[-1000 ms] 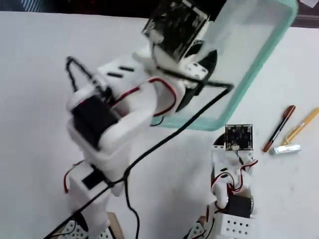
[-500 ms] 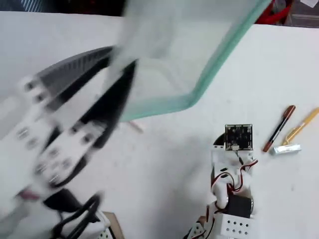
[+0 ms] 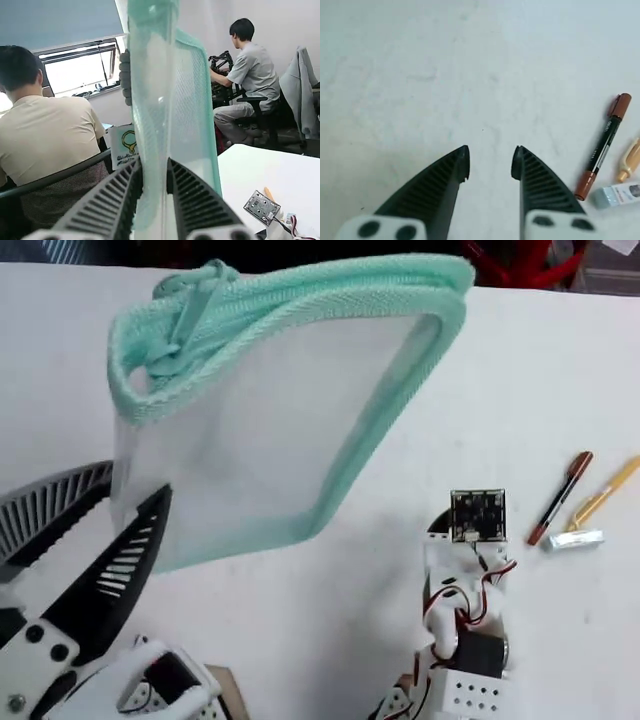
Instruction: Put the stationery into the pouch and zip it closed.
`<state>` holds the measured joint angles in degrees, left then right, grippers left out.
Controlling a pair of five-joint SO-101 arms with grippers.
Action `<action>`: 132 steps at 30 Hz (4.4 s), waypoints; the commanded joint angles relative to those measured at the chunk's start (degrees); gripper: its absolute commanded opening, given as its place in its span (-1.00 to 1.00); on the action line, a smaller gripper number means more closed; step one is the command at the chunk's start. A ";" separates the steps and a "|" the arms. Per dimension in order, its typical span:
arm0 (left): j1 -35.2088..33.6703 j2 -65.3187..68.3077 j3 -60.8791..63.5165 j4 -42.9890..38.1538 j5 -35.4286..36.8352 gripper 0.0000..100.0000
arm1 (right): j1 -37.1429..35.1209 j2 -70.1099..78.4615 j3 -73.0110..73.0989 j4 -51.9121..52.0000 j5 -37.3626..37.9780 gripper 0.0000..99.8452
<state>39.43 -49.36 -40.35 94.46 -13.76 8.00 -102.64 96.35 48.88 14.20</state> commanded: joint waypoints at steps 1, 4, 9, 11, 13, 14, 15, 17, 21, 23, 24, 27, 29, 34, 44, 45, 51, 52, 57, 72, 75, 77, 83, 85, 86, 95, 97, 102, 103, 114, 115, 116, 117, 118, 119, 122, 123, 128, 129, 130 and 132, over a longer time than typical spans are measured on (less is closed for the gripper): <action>0.04 -7.25 16.88 -6.95 -0.62 -0.95 | 0.57 -0.40 0.53 0.31 0.00 -0.70; -4.44 -14.81 33.14 -14.07 -0.35 -0.95 | 0.57 -0.40 0.53 0.31 0.00 -0.70; -12.44 -30.55 65.14 -36.48 -0.26 -0.95 | 0.57 -0.40 0.53 0.31 0.00 -0.70; -14.11 -36.35 77.71 -45.63 -0.18 -0.95 | 0.57 -0.40 0.53 0.31 0.00 -0.70; -14.64 -40.66 88.97 -52.92 -0.18 -0.95 | 0.57 -0.40 0.53 0.31 0.00 -0.70; -14.64 -41.89 93.80 -55.65 -0.18 -0.95 | 0.57 -0.40 0.53 0.31 0.00 -0.70; -14.64 -42.42 97.85 -57.67 -0.18 -0.95 | 0.57 -0.40 0.53 0.31 0.00 -0.70; -14.11 -42.42 104.97 -61.10 -0.18 -0.95 | 0.57 -0.40 0.53 0.31 0.00 -0.70; -14.11 -42.42 117.27 -69.54 -0.53 -0.95 | 0.57 -0.40 0.53 0.31 0.00 -0.70; -14.11 -42.42 121.93 -72.53 -0.53 -0.95 | 0.57 -0.40 0.53 0.31 0.00 -0.70; -14.02 -42.42 123.96 -73.58 -0.53 -0.95 | 0.57 -0.40 0.53 0.31 0.00 -0.70; -14.02 -42.42 127.47 -74.02 -0.53 -0.95 | 0.66 -0.40 0.53 0.31 0.00 -0.70; -13.76 -42.42 128.00 -72.18 -0.44 -0.95 | 0.84 -0.40 0.53 0.31 0.62 -0.69; -6.37 -42.51 127.56 -62.15 -0.53 -0.95 | 1.01 -0.40 -1.76 0.75 6.77 -0.69; 1.54 -42.59 125.89 -53.19 -0.53 -0.95 | 5.05 1.01 -42.99 22.81 6.86 -0.70; 1.80 -42.59 125.89 -53.01 -0.53 -0.95 | 5.05 2.59 -48.09 25.01 6.86 -0.70; 1.80 -42.51 126.07 -52.31 -0.53 -0.95 | 4.70 23.69 -80.88 38.90 4.92 -0.69; 1.71 -42.51 126.07 -52.31 -0.53 -0.95 | 4.70 28.18 -87.12 41.71 2.99 -0.69; 1.54 -42.51 126.07 -52.31 -0.53 -0.95 | 2.15 47.34 -109.27 50.42 -7.21 -0.69; 1.45 -42.51 126.07 -52.31 -0.62 -0.95 | -21.67 54.20 -106.90 49.89 -26.02 -0.52; 1.45 -42.51 126.07 -52.31 -0.62 -0.95 | -21.67 59.21 -107.08 49.10 -29.45 -0.52; 1.45 -42.51 126.07 -52.31 -0.62 -0.95 | -21.67 62.64 -107.16 48.92 -32.18 -0.52; 1.45 -42.51 126.07 -52.66 -0.62 -0.95 | -22.20 68.18 -113.67 49.71 -38.42 -0.53; 1.45 -42.51 126.07 -52.66 -0.62 -0.95 | -22.55 68.26 -113.67 49.80 -39.74 -0.54; 1.45 -42.51 126.07 -52.66 -0.62 -0.95 | -23.43 68.26 -113.05 49.80 -40.09 -0.57; -0.22 -42.51 126.15 -52.84 -0.62 -0.95 | -24.48 68.18 -105.49 49.89 -37.98 -0.64; -1.54 -42.51 126.07 -53.89 -0.62 -0.95 | -24.48 68.18 -101.89 49.98 -35.52 -0.64; -3.30 -42.51 126.15 -55.12 -0.62 -0.95 | -24.48 68.18 -94.51 49.89 -34.20 -0.64; -3.12 -42.51 126.15 -55.12 -0.62 -0.95 | -24.40 68.18 -94.68 49.80 -34.20 -0.64; -2.95 -42.51 126.15 -54.77 -0.44 -0.95 | -31.52 68.62 -98.99 49.71 -34.02 -0.76; -3.12 -42.51 126.15 -54.77 -0.44 -0.95 | -31.43 68.35 -98.99 49.71 -33.41 -0.79; -3.21 -42.51 126.15 -54.86 -0.53 -0.95 | -31.34 68.26 -98.99 49.71 -31.74 -0.82; -3.21 -42.51 126.15 -54.95 -0.53 -0.95 | -31.34 68.26 -98.99 49.71 -29.98 -0.84; -3.21 -42.51 126.15 -54.95 -0.53 -0.95 | -31.52 68.26 -98.90 49.80 -28.57 -0.87; -3.21 -42.51 126.15 -55.03 -0.53 -0.95 | -31.52 68.26 -98.90 49.80 -27.96 -0.90; -3.21 -42.51 126.15 -55.03 -0.53 -0.95 | -31.52 68.26 -98.90 49.80 -26.81 -0.96; -3.21 -42.51 126.15 -55.03 -0.53 -0.95 | -31.52 68.26 -98.90 49.80 -26.90 -0.96; -3.21 -42.51 126.15 -54.86 -0.44 -0.95 | -31.43 68.18 -99.87 49.63 -26.81 -0.96; -3.21 -42.51 126.15 -54.86 -0.44 -0.95 | -31.34 68.18 -100.75 49.63 -26.81 -0.96; -3.21 -42.51 126.15 -54.86 -0.44 -0.95 | -30.90 68.18 -101.89 49.63 -26.81 -0.96; -3.21 -42.51 126.15 -54.77 -0.44 -0.95 | -28.88 68.18 -105.23 49.63 -26.81 -0.96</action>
<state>38.20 -92.35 85.36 39.16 -13.93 -21.36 -33.63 -4.31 98.29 -13.32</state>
